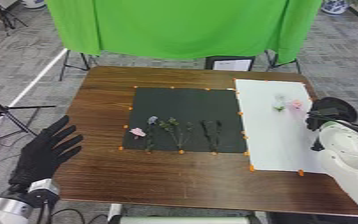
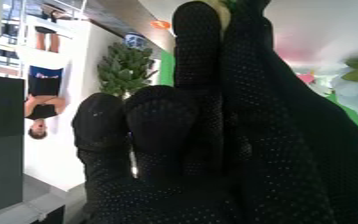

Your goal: Arrange flowers

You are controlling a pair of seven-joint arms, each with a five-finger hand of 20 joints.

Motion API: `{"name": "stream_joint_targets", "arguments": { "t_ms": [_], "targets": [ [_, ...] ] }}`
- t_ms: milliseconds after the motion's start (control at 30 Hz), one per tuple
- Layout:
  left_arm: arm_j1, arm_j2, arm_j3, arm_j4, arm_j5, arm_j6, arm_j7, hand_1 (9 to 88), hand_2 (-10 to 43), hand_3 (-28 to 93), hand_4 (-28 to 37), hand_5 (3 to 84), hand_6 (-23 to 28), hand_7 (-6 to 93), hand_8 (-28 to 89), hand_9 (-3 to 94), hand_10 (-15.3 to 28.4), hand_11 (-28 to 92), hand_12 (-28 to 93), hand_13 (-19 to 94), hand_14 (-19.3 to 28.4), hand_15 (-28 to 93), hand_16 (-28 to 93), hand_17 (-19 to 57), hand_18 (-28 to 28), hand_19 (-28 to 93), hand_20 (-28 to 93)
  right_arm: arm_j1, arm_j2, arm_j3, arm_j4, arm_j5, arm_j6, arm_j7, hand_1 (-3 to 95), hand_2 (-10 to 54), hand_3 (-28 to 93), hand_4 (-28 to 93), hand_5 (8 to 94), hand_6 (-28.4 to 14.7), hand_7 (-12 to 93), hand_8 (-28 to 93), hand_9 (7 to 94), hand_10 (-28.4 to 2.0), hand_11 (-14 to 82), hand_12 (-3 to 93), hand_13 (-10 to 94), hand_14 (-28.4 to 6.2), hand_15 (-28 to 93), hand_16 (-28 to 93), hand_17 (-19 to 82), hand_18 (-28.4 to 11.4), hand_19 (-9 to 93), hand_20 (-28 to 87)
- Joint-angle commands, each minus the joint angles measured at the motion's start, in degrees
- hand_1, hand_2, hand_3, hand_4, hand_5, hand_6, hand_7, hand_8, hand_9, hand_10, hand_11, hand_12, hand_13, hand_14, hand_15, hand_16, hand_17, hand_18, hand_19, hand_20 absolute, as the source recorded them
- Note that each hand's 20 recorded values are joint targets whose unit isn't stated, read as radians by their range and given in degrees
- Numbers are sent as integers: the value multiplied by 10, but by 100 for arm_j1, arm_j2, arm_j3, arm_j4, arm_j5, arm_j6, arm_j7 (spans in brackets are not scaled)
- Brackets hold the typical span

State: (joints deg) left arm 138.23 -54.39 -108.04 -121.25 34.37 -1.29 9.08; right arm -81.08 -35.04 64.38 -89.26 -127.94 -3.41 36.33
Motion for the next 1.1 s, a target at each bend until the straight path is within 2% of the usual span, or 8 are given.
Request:
{"name": "stream_joint_targets", "arguments": {
  "t_ms": [33,233,367,500,633,833,1100],
  "targets": [
    [85,-80,-15,-48,16,-18,-38,223,-40,675,-283,237,26,172,-102,218,108,128,198,177,159,227,17,-117,236,374,86,-148,33,90,-111,-326,550,-160,500,-95,814,-282,720,36,425,-1,903,-33,111,429,756,-44,740,304,380,-199,917,517],
    [100,-92,-50,-54,20,-2,-37,221,-41,678,-283,237,26,173,-102,219,108,127,197,178,159,227,17,-117,236,374,85,98,-67,-58,-820,-640,1083,-474,494,-95,829,-283,729,34,420,0,909,-35,114,432,759,-44,743,309,381,-201,923,516],
    [63,-76,-8,-45,9,-2,-56,221,-40,677,-283,237,26,172,-102,218,108,127,198,178,159,227,17,-118,236,375,85,662,-320,-616,-1279,-704,1462,-869,493,-95,834,-283,730,33,420,1,910,-37,111,435,759,-44,744,312,381,-201,924,516],
    [10,-84,53,-29,8,-15,-100,221,-40,676,-283,238,27,172,-102,218,108,127,198,178,159,228,17,-118,236,375,85,1332,-746,-1351,-1436,-733,1599,-1390,491,-95,838,-283,731,33,420,0,911,-37,110,437,759,-44,744,314,381,-201,925,516],
    [-20,-65,75,-23,10,-21,-103,221,-40,676,-283,237,26,172,-101,219,108,127,198,178,158,227,17,-118,236,375,86,1877,-1254,-2019,-1359,-718,1543,-1805,488,-95,841,-283,732,33,419,0,911,-38,107,437,759,-45,745,316,380,-202,926,517],
    [-71,-55,146,-8,12,-5,-108,222,-39,675,-283,238,27,173,-101,219,108,128,198,177,160,227,18,-117,235,374,85,2391,-1899,-2764,-937,-800,1357,-2139,484,-95,842,-283,731,35,419,0,911,-38,106,436,757,-45,745,319,378,-200,927,519],
    [-76,-41,170,12,13,-3,-100,221,-40,676,-283,238,27,172,-102,219,108,127,198,177,159,227,17,-117,236,374,85,2658,-2307,-3366,-461,-958,1185,-2257,481,-95,846,-283,730,36,421,-3,911,-40,106,434,756,-45,747,320,376,-200,927,520]
  ]
}}
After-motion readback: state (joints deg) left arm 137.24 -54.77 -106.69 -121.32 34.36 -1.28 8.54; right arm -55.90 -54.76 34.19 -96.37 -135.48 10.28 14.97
